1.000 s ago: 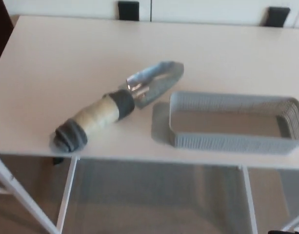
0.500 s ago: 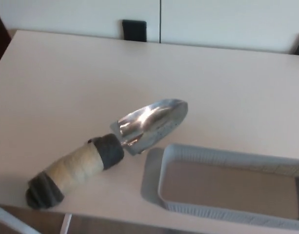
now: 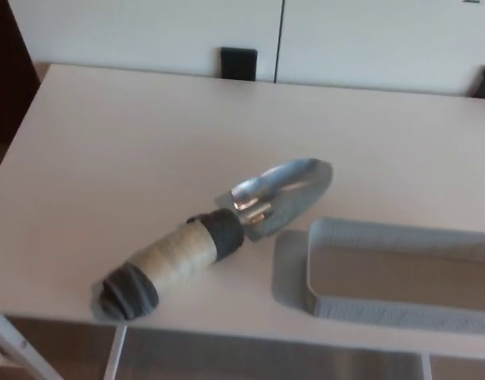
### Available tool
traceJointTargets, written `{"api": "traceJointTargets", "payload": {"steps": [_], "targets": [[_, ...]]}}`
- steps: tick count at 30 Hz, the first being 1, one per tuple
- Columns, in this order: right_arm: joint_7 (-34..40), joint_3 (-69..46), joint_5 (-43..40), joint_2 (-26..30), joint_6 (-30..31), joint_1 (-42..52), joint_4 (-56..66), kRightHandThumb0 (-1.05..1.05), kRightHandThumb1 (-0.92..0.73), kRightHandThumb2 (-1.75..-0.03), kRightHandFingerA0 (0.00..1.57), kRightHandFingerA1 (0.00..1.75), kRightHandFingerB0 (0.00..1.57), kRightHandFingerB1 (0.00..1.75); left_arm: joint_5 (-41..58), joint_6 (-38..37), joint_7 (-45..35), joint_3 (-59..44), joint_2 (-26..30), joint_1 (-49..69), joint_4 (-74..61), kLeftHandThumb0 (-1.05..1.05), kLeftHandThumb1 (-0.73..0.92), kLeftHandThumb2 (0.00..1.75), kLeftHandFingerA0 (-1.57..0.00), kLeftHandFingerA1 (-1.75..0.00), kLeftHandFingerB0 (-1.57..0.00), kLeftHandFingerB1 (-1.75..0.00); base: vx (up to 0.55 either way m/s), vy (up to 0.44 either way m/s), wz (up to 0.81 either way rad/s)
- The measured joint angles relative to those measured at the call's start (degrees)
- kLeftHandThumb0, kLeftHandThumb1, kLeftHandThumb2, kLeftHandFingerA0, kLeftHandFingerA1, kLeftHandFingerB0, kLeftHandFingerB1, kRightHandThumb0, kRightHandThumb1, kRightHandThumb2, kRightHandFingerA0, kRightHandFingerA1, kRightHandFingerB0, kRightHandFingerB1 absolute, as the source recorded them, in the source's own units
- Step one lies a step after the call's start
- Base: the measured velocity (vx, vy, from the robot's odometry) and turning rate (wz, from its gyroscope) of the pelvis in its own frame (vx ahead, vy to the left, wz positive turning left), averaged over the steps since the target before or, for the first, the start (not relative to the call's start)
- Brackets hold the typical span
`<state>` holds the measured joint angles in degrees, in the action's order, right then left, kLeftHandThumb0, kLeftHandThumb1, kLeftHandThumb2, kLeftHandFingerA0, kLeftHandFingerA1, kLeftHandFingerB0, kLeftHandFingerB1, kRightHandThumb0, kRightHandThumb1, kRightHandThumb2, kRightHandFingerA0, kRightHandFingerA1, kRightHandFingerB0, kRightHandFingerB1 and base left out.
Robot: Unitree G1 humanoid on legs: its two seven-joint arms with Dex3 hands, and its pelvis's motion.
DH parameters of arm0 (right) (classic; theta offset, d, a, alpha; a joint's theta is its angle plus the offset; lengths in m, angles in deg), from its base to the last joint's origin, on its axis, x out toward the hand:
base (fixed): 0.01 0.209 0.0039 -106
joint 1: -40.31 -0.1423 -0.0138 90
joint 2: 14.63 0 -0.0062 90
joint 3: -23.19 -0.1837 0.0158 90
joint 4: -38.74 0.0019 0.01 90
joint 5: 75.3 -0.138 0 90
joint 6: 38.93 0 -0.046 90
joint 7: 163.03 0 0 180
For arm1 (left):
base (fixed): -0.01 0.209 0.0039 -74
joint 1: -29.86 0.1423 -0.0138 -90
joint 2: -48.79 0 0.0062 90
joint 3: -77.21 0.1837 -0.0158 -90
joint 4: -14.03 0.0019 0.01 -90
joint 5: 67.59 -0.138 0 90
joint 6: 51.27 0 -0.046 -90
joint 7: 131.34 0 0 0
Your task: The robot walks towards a desk on which a shovel is kept on the left hand side and a container is kept on the right hand side. The robot picks up the shovel using its left hand and places it in the container.
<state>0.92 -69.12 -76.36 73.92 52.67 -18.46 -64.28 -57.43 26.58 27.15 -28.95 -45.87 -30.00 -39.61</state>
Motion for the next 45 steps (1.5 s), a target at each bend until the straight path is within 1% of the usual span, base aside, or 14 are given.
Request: {"api": "traceJointTargets", "payload": {"steps": [10,11,15,21,22,26,33,34,39,40,42,43,44,45], "targets": [[0.0,0.5,0.7,1.5,0.9,-1.5,-1.6,-0.35,-0.48,-0.53,0.65,0.58,0.39,0.47,0.3,-2.7,-1.9,-0.5,-0.4,-0.1,3.5,-0.55,0.49,0.85,-0.34,-0.52,-0.23,-0.45,-0.13,-0.064,0.03],[0.0,0.5,0.7,1.6,0.9,-1.8,-1.9,-0.34,-0.48,-0.54,0.69,0.58,0.39,0.47,0.3,-2.8,-2.0,-0.5,-0.4,-0.4,3.5,-0.55,0.49,0.85,-0.33,-0.52,-0.21,-0.45,-0.09,0.083,-0.01],[0.0,0.6,0.7,1.7,1.2,-2.4,-1.2,-0.33,-0.48,-0.54,0.72,0.58,0.39,0.46,0.4,-3.7,-2.4,-0.7,-0.4,-1.5,4.9,-0.55,0.49,0.84,-0.33,-0.51,-0.21,-0.45,-0.09,0.171,-0.12],[-0.1,1.3,0.8,1.4,1.8,-2.8,-0.7,-0.32,-0.48,-0.53,0.67,0.57,0.38,0.46,1.1,-5.2,-3.3,-1.9,0.3,-3.3,7.7,-0.57,0.49,0.83,-0.33,-0.51,-0.23,-0.45,-0.03,0.221,0.06],[-0.1,1.3,0.8,1.4,1.9,-2.8,-0.9,-0.32,-0.48,-0.54,0.69,0.57,0.39,0.46,1.2,-5.3,-3.5,-1.9,0.3,-3.6,7.9,-0.57,0.49,0.84,-0.33,-0.51,-0.23,-0.45,0.05,0.085,0.03],[0.0,1.4,0.8,1.4,2.8,-3.0,0.4,-0.32,-0.47,-0.53,0.68,0.57,0.4,0.47,1.3,-5.9,-3.7,-2.0,0.3,-4.5,8.4,-0.57,0.51,0.84,-0.31,-0.5,-0.22,-0.45,0.06,0.022,0.04],[-0.1,1.1,0.7,1.4,3.4,-4.8,-0.5,-0.33,-0.47,-0.53,0.65,0.55,0.39,0.45,1.4,-6.4,-4.1,-1.8,0.0,-3.7,6.7,-0.56,0.5,0.84,-0.33,-0.52,-0.22,-0.45,-0.03,-0.063,0.08],[-0.1,1.0,0.6,1.4,3.5,-4.9,-0.5,-0.31,-0.48,-0.54,0.7,0.55,0.41,0.46,1.4,-6.4,-4.1,-1.8,0.0,-3.7,6.6,-0.55,0.5,0.84,-0.33,-0.51,-0.23,-0.45,-0.06,-0.082,0.05],[-0.1,1.1,0.7,1.5,4.5,-5.5,-0.4,-0.31,-0.49,-0.54,0.69,0.55,0.41,0.45,1.6,-6.6,-4.1,-1.9,-0.2,-3.6,6.6,-0.53,0.5,0.84,-0.33,-0.52,-0.22,-0.45,-0.02,-0.033,0.01],[0.0,1.1,0.7,1.5,4.8,-5.7,-0.3,-0.34,-0.49,-0.54,0.73,0.55,0.41,0.44,1.6,-6.6,-4.1,-1.9,-0.3,-3.6,6.6,-0.52,0.5,0.85,-0.33,-0.52,-0.22,-0.45,0.0,0.0,0.0],[0.0,1.3,0.9,1.7,5.2,-6.1,-0.1,-0.34,-0.49,-0.54,0.75,0.55,0.41,0.44,1.6,-6.6,-4.0,-1.9,-0.4,-3.7,6.6,-0.54,0.51,0.86,-0.31,-0.52,-0.19,-0.45,0.0,0.0,0.0],[0.0,1.4,1.0,1.9,5.5,-6.3,0.3,-0.34,-0.49,-0.54,0.75,0.56,0.41,0.44,1.4,-7.0,-3.8,-1.7,-0.4,-3.6,6.7,-0.55,0.67,0.6,-0.33,-0.37,-0.3,-0.35,0.0,0.0,0.0],[0.0,1.4,1.1,2.0,5.6,-6.3,0.4,-0.34,-0.49,-0.54,0.76,0.56,0.41,0.45,1.2,-7.3,-3.5,-1.4,-0.4,-3.5,6.6,-0.56,0.71,0.61,-0.29,-0.34,-0.22,-0.32,0.0,0.0,0.0],[0.0,1.5,1.2,2.0,5.7,-6.4,0.6,-0.35,-0.49,-0.54,0.74,0.56,0.41,0.45,0.7,-7.9,-3.2,-0.9,-0.5,-3.1,6.3,-0.3,0.51,1.02,-0.07,-0.49,-0.08,-0.49,0.0,0.0,0.0]]}}
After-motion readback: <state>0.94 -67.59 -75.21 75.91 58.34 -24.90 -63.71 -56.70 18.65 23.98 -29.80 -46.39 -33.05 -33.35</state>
